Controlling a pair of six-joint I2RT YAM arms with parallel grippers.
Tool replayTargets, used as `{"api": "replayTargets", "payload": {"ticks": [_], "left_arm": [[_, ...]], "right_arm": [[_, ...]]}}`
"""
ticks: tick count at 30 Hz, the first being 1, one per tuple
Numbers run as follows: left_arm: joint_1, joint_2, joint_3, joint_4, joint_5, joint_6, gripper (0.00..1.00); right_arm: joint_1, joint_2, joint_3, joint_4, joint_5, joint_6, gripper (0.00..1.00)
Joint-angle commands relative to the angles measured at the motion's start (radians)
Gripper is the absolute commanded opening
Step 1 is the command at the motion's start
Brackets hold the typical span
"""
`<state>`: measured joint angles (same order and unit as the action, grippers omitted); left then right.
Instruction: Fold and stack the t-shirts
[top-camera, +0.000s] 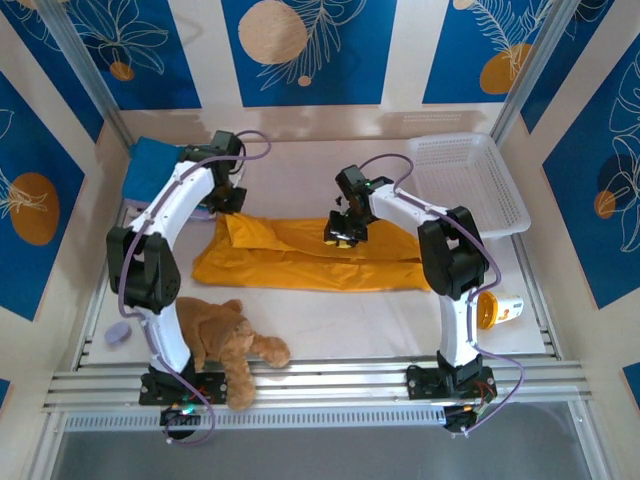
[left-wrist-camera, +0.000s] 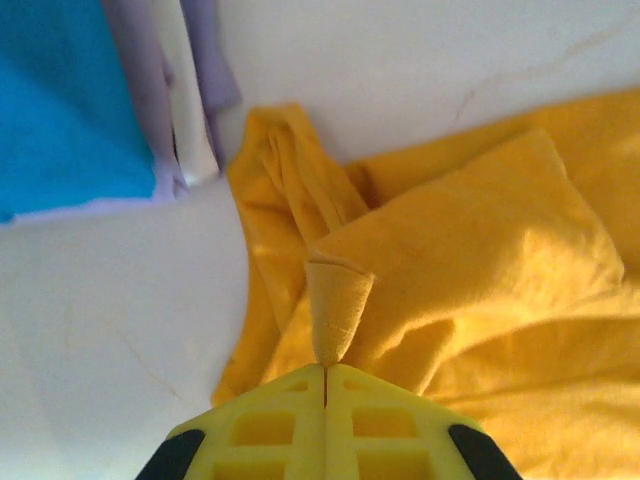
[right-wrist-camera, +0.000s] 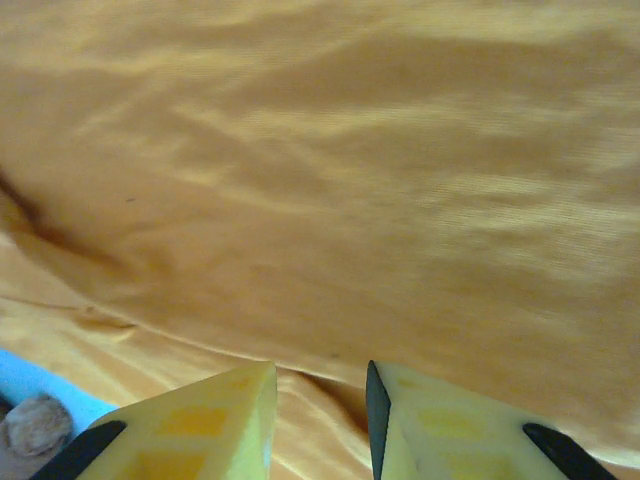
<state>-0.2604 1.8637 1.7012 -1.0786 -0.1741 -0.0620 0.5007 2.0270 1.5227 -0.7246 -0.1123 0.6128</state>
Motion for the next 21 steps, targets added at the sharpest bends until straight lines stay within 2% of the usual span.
{"api": "replayTargets", "payload": {"ticks": [1,7,12,17,21], "left_arm": [[0.013,-0.061,-0.093,0.005,0.133,-0.019,0.00],[0.013,-0.132,-0.238,-0.033,0.161,-0.039,0.00],[0.007,-0.206,-0.396,-0.005,0.250,-0.035,0.00],[0.007,-0.230,-0.484,-0.058,0.257,-0.052,0.00],[0.002,-0.248,-0.544,-0.051,0.269,-0.074,0.22]], "right_arm": [[0.024,-0.031,0.013,0.057,-0.087,0.019,0.32],[0.022,-0.018,0.031,0.112,-0.157,0.068,0.32],[0.024,0.009,0.051,0.138,-0.204,0.101,0.32],[0.040,0.045,0.081,0.166,-0.236,0.137,0.32],[0.068,0.102,0.152,0.171,-0.262,0.160,0.33]]}}
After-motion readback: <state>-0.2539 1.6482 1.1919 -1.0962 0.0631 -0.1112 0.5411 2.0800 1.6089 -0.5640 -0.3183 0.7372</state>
